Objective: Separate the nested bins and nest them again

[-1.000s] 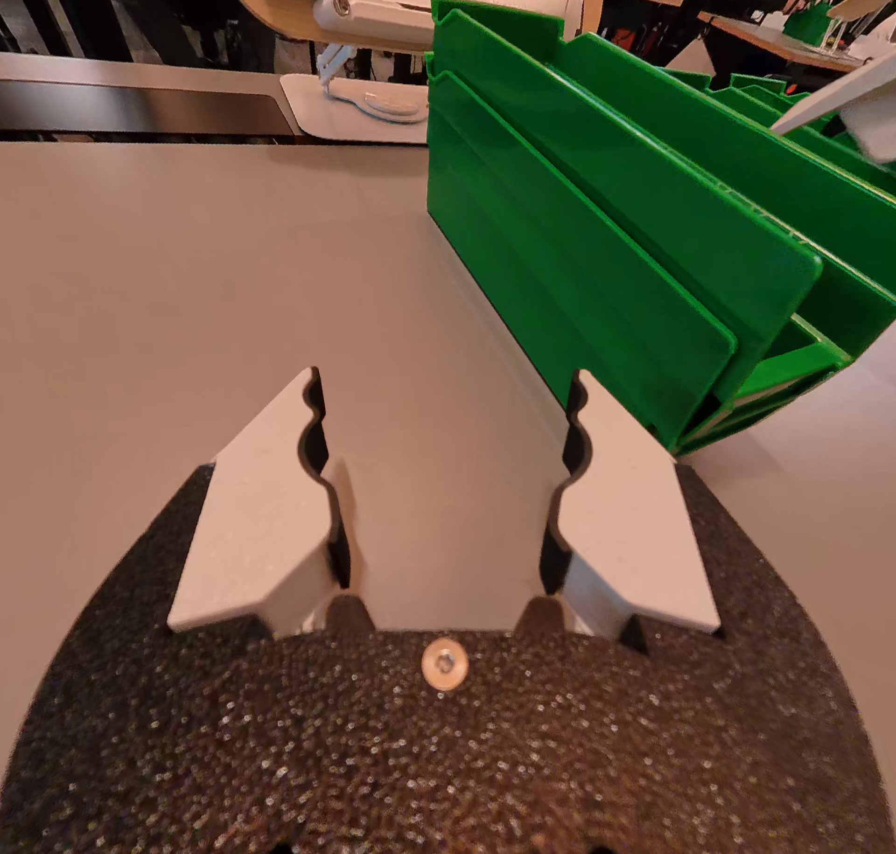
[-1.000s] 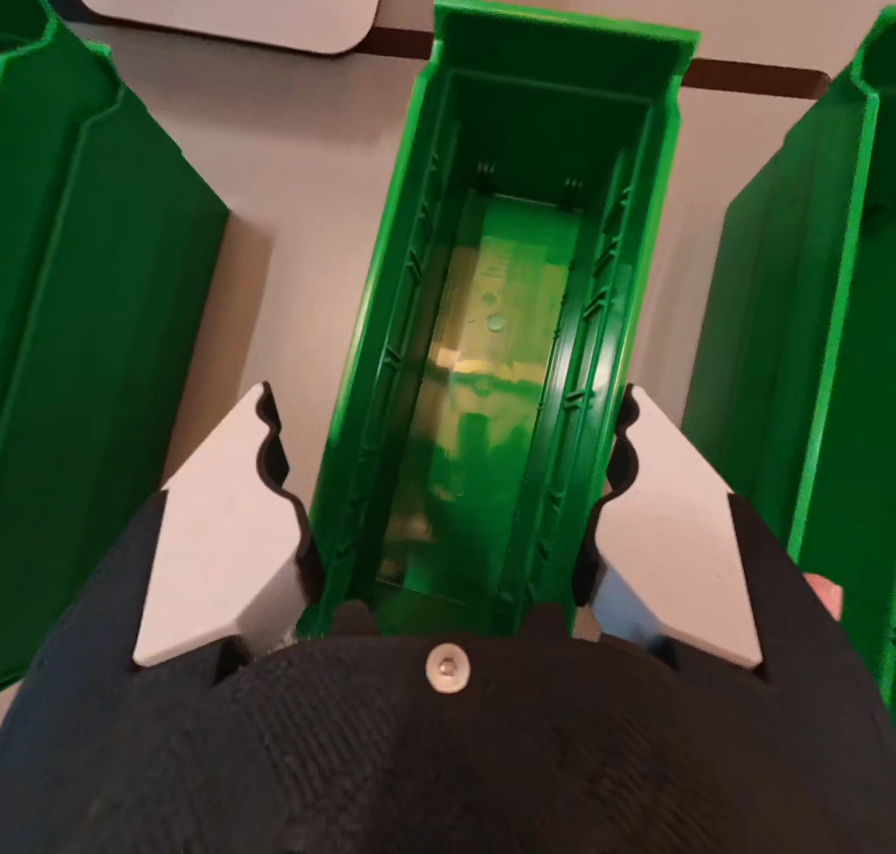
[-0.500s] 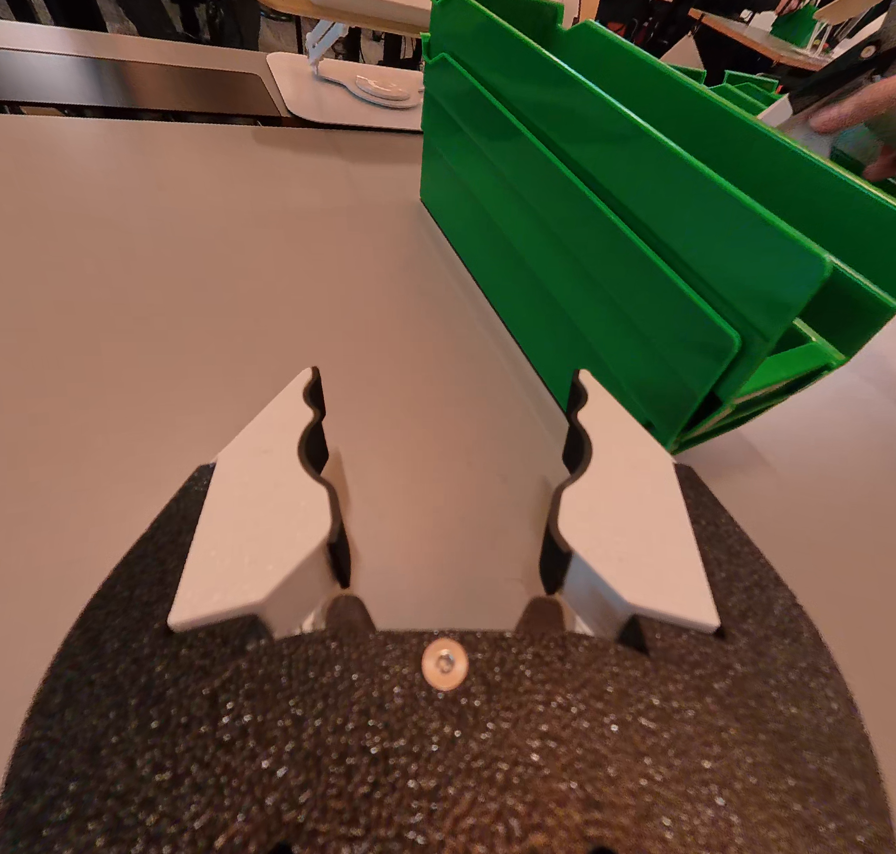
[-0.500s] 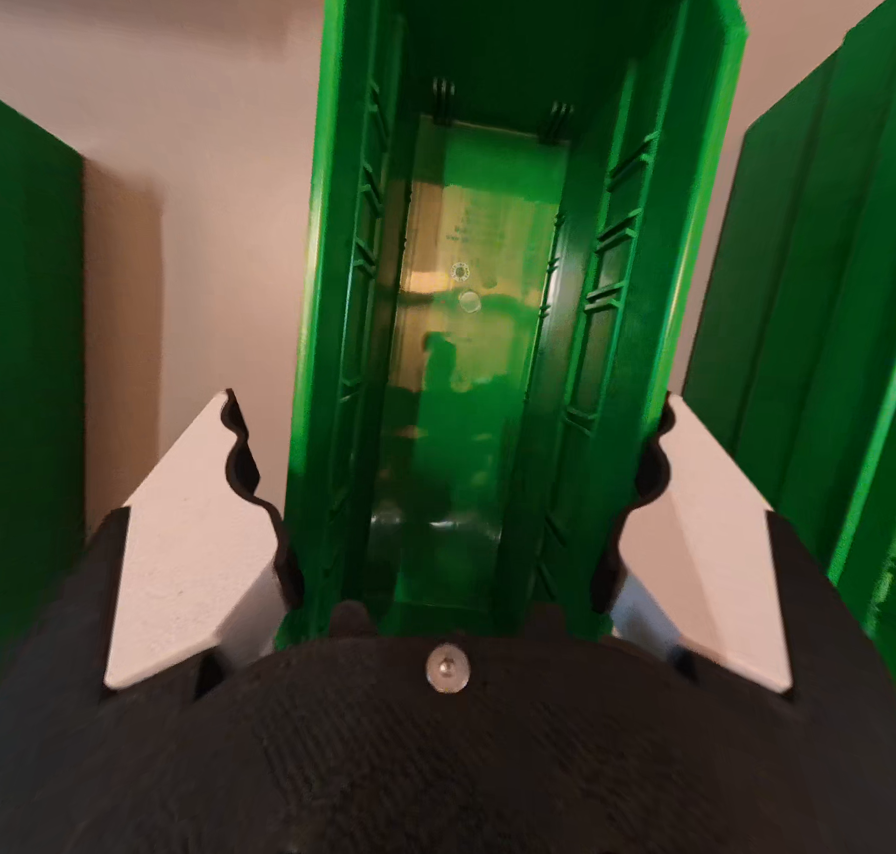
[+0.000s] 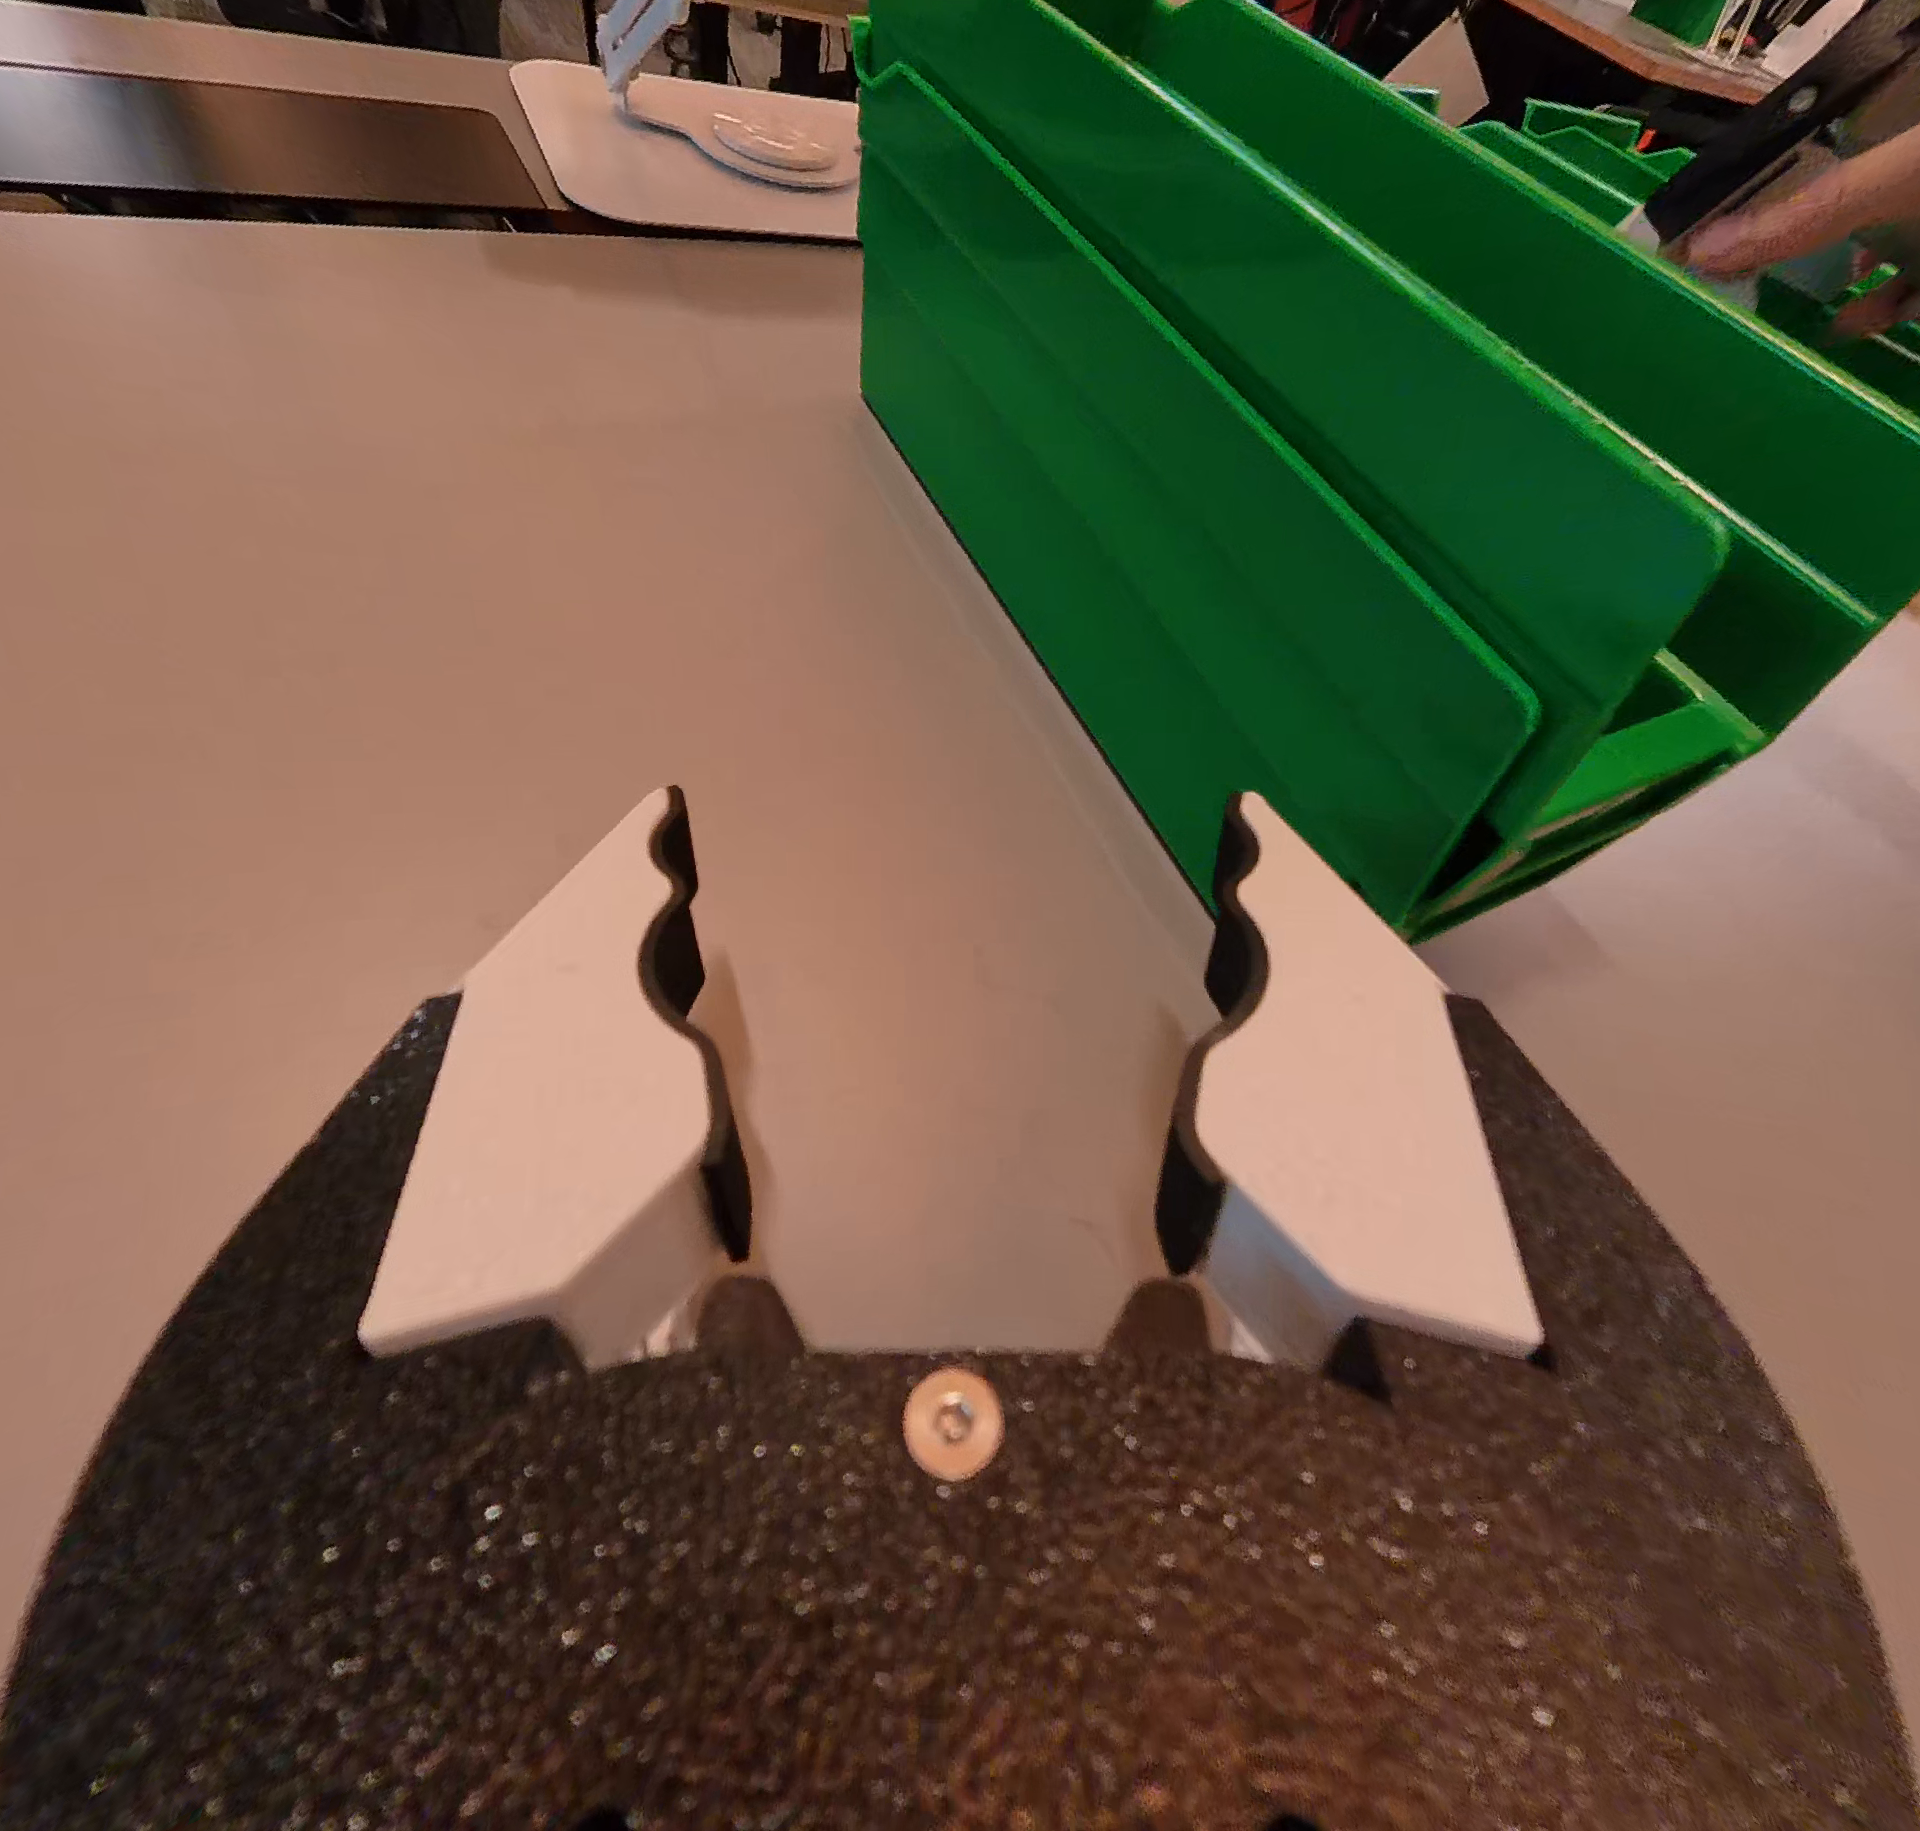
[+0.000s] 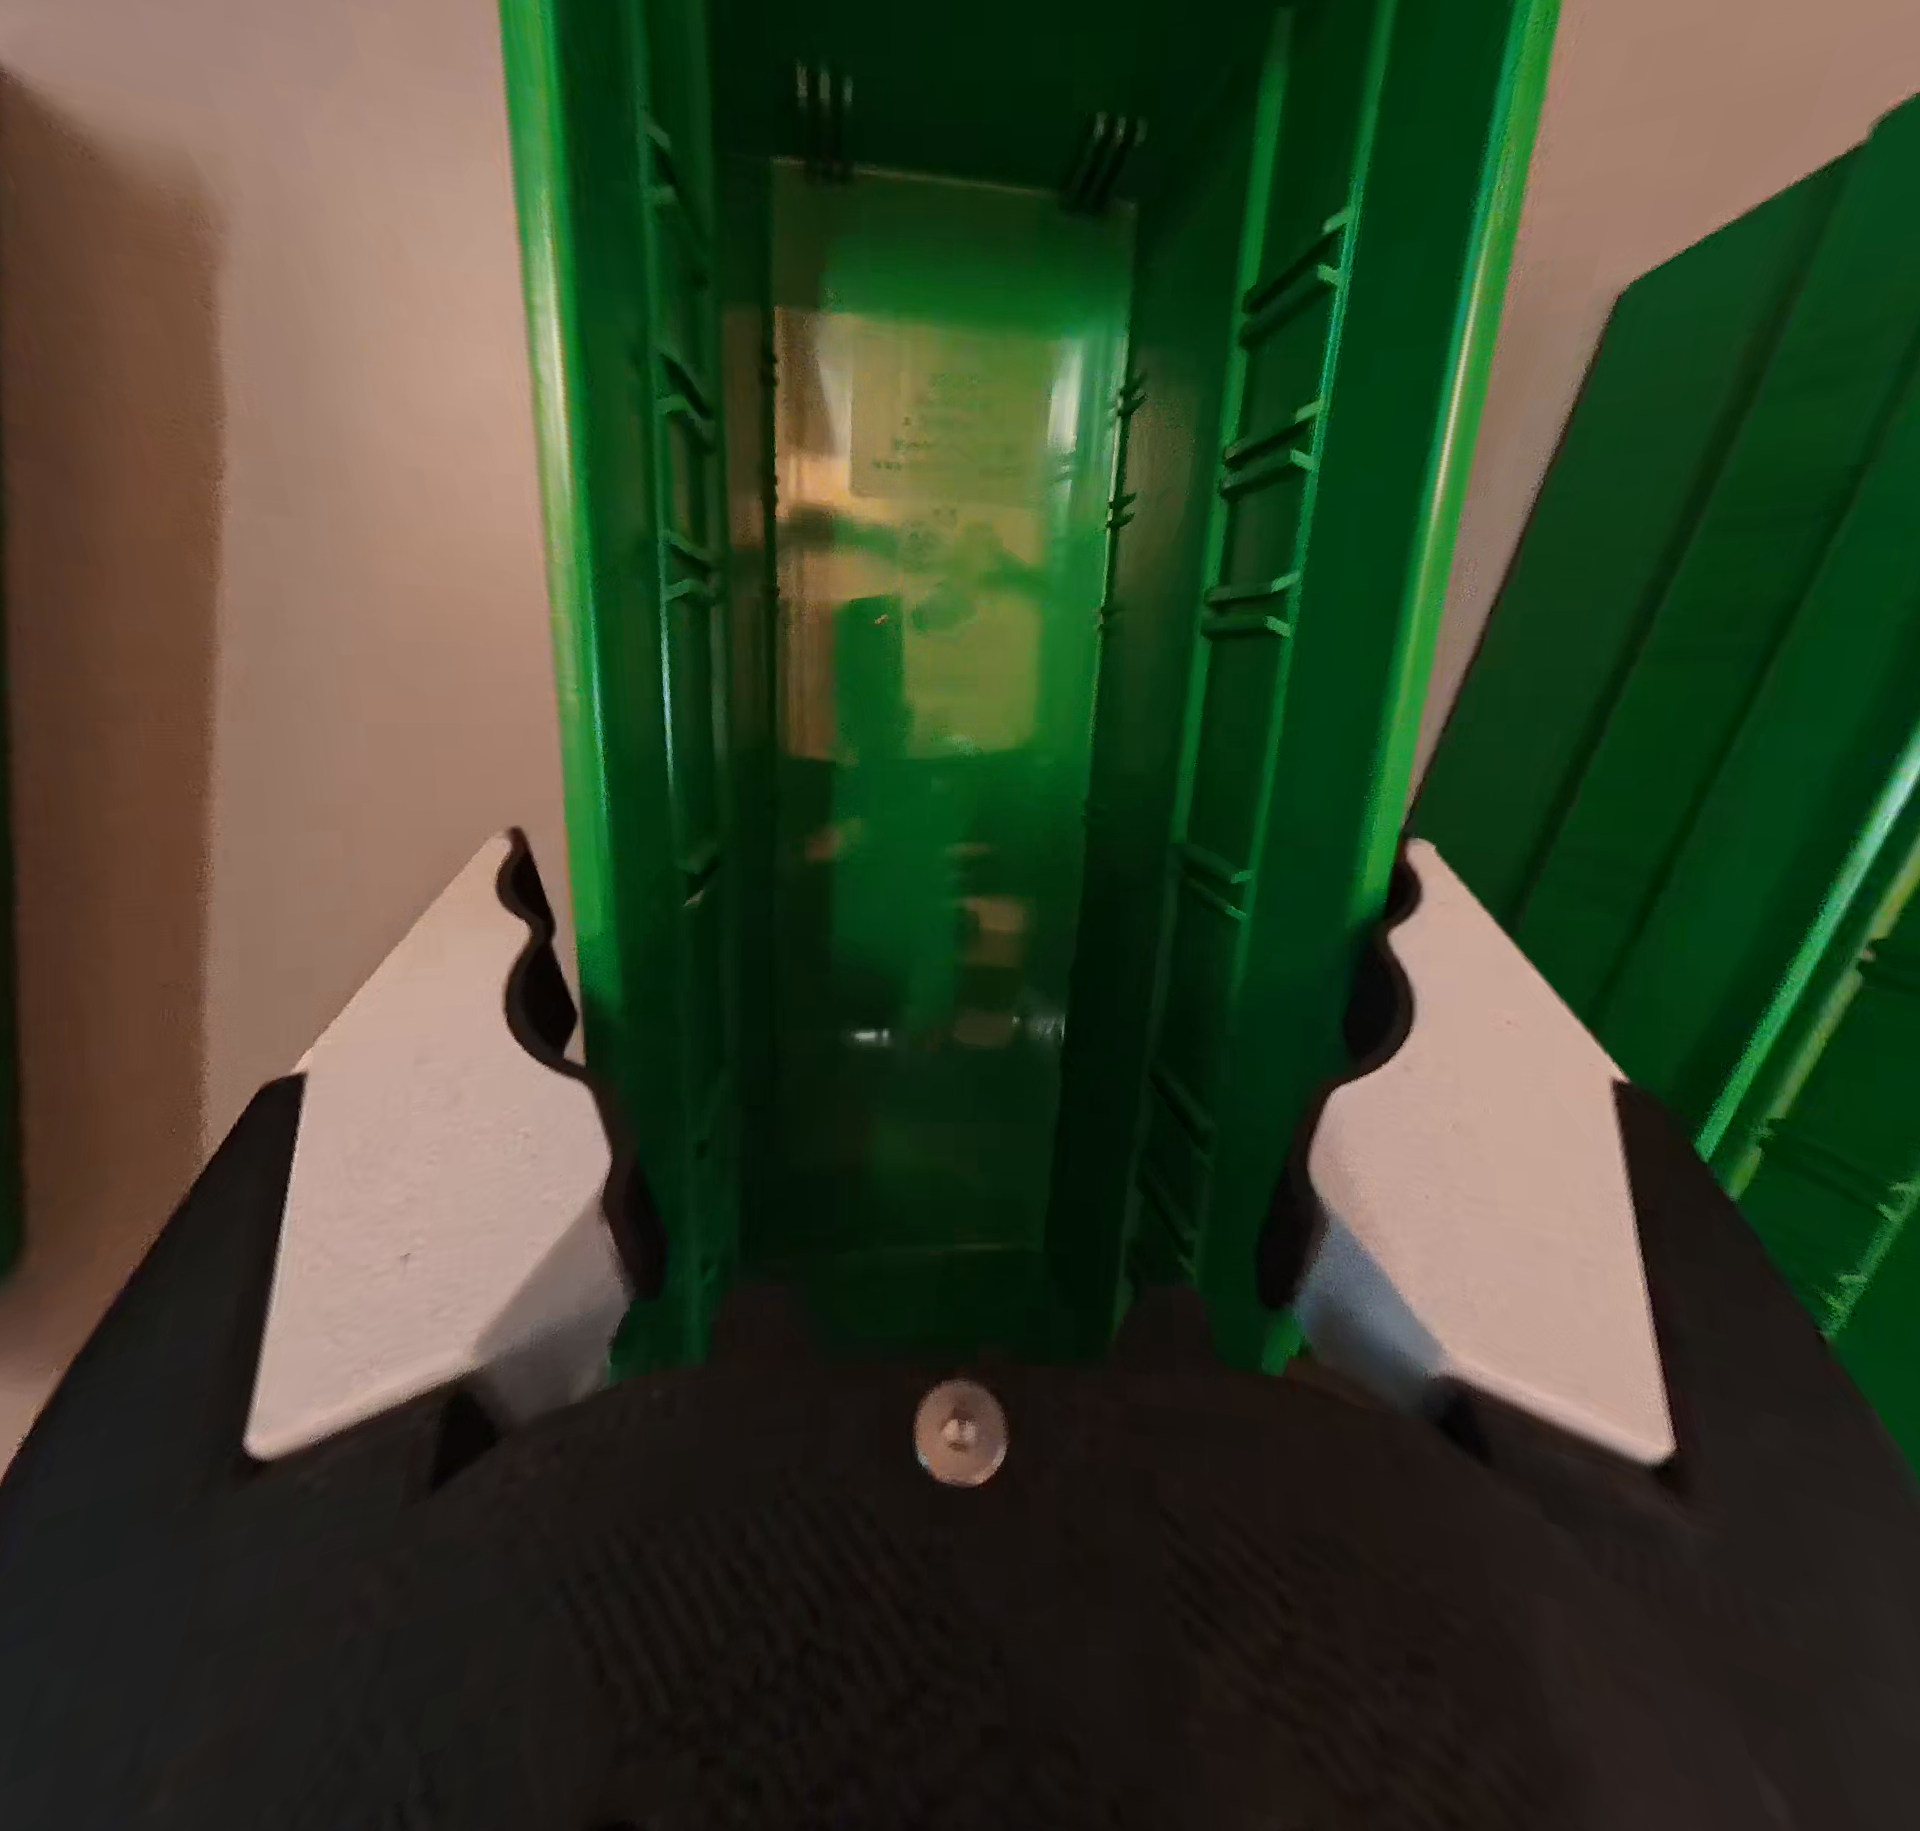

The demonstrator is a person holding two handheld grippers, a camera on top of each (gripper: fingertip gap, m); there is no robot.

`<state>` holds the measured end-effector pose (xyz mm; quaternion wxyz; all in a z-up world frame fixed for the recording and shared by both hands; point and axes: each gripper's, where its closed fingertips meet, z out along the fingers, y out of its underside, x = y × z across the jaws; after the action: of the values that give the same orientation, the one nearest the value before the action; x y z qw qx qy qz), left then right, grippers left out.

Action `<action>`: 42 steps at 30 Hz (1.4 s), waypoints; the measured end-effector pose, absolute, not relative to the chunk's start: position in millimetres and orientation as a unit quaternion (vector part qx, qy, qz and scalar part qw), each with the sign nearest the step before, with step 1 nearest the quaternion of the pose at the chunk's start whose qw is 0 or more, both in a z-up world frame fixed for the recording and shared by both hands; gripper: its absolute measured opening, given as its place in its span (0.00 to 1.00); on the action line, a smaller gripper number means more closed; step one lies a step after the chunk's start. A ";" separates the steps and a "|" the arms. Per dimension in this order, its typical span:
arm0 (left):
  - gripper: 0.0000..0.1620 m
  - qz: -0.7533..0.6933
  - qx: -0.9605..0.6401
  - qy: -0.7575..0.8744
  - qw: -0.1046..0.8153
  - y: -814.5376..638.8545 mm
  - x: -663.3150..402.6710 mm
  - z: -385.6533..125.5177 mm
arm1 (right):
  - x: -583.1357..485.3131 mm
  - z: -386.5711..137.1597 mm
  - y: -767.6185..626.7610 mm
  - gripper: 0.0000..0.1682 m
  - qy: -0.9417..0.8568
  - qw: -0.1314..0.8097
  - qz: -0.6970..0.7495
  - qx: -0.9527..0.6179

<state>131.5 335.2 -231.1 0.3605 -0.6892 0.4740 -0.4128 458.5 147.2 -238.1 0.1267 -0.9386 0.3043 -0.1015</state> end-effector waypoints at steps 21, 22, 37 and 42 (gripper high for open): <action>0.60 -0.416 -0.691 0.489 0.332 325.3 134.8 -237.9 | 447.9 -247.8 138.8 0.87 0.332 0.092 -0.018 -0.939; 0.60 -0.416 -0.690 0.490 0.333 325.0 134.4 -236.5 | 447.0 -248.4 138.6 0.88 0.335 0.086 -0.018 -0.938; 0.58 -0.431 -0.691 0.482 0.322 329.0 128.0 -230.7 | 447.8 -242.8 135.5 0.74 0.351 0.094 0.022 -0.931; 0.58 -0.430 -0.689 0.489 0.318 325.9 128.3 -230.8 | 448.7 -241.4 134.2 0.68 0.374 0.091 0.028 -0.923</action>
<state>128.3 325.9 -230.8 0.3184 -0.6894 0.4887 -0.4296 448.7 134.2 -241.4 0.0908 -0.9226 0.3738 0.0276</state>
